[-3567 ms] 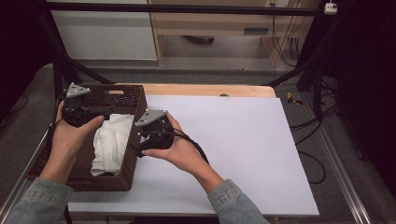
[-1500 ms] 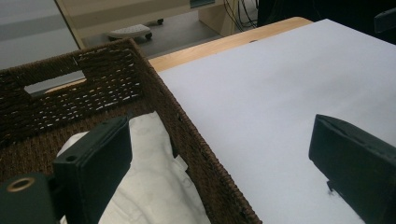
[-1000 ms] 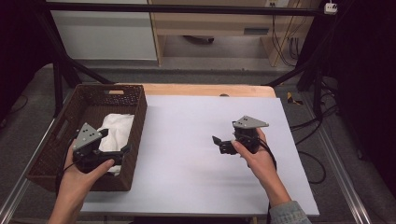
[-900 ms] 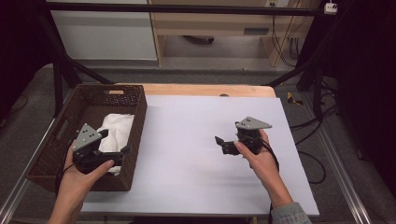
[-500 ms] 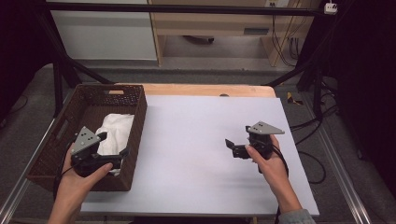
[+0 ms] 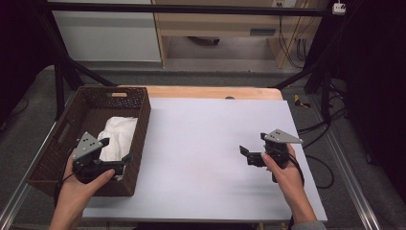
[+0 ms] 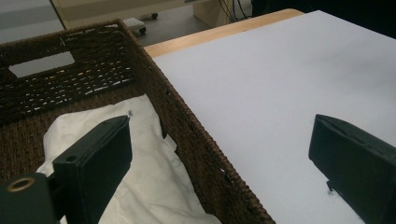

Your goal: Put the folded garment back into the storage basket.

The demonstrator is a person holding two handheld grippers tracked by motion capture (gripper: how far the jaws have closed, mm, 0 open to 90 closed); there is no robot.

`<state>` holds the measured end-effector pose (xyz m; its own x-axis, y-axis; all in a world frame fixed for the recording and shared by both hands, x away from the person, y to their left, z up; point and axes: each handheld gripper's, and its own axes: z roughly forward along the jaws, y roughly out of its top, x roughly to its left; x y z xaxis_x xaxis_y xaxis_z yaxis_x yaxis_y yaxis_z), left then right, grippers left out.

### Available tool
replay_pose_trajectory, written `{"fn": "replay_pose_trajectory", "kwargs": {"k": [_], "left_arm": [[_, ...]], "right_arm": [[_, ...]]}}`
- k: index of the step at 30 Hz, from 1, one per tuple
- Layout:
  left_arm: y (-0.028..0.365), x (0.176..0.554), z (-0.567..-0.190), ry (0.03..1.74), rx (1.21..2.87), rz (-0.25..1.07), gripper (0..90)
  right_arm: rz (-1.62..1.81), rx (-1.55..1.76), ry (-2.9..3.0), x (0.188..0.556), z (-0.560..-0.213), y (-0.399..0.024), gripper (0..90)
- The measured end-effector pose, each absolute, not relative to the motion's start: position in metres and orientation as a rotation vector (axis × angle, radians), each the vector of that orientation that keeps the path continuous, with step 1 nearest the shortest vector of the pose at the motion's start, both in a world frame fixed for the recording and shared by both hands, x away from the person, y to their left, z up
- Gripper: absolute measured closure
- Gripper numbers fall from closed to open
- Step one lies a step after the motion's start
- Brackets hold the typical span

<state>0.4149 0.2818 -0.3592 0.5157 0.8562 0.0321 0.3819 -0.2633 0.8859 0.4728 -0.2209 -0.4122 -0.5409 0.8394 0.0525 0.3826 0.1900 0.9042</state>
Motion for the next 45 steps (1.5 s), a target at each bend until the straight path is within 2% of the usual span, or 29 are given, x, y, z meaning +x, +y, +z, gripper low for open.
{"fn": "replay_pose_trajectory", "kwargs": {"k": [45], "left_arm": [[0.286, 0.411, -0.366, 1.03, 1.872, 0.661, 5.9]], "right_arm": [[1.296, 1.263, 1.91, 0.44, -0.441, -0.283, 4.8]]}}
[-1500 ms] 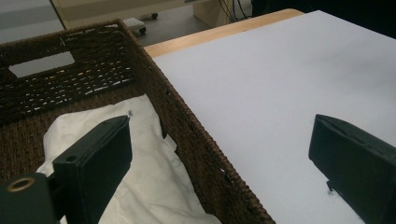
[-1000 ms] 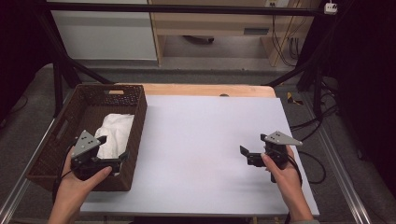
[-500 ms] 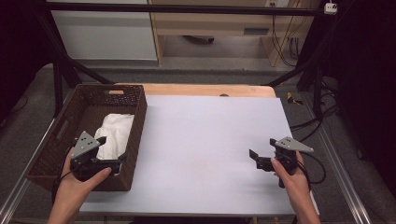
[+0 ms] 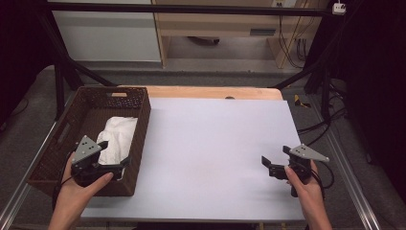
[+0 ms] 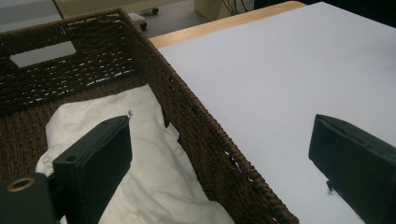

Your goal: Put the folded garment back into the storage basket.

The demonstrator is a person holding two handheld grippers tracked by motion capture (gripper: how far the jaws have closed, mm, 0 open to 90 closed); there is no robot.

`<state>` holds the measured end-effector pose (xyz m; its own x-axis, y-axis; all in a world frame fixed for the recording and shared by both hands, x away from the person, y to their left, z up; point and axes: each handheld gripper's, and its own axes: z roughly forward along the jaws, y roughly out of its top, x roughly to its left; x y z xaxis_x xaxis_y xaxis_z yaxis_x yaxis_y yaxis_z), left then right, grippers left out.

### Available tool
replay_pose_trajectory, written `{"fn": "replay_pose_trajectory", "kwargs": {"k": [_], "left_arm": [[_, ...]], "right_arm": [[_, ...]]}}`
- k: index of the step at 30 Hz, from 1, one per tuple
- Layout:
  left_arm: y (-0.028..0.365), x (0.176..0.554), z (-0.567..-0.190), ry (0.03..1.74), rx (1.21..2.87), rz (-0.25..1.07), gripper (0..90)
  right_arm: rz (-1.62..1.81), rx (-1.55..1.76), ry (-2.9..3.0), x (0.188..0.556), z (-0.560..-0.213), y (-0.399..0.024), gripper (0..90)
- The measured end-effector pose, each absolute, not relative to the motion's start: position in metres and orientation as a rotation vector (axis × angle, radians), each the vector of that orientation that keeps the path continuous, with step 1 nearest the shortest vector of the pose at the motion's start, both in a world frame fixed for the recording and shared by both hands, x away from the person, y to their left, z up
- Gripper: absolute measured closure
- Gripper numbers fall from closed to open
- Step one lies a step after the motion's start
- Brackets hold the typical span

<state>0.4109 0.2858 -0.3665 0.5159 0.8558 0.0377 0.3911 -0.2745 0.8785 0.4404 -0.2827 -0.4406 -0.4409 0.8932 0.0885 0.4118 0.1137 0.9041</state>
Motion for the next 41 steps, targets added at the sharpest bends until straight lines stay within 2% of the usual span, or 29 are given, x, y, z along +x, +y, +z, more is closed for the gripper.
{"fn": "replay_pose_trajectory", "kwargs": {"k": [41], "left_arm": [[0.291, 0.406, -0.369, 1.028, 1.856, 0.666, 5.8]], "right_arm": [[1.371, 1.171, 1.983, 0.43, -0.462, -0.24, 4.9]]}}
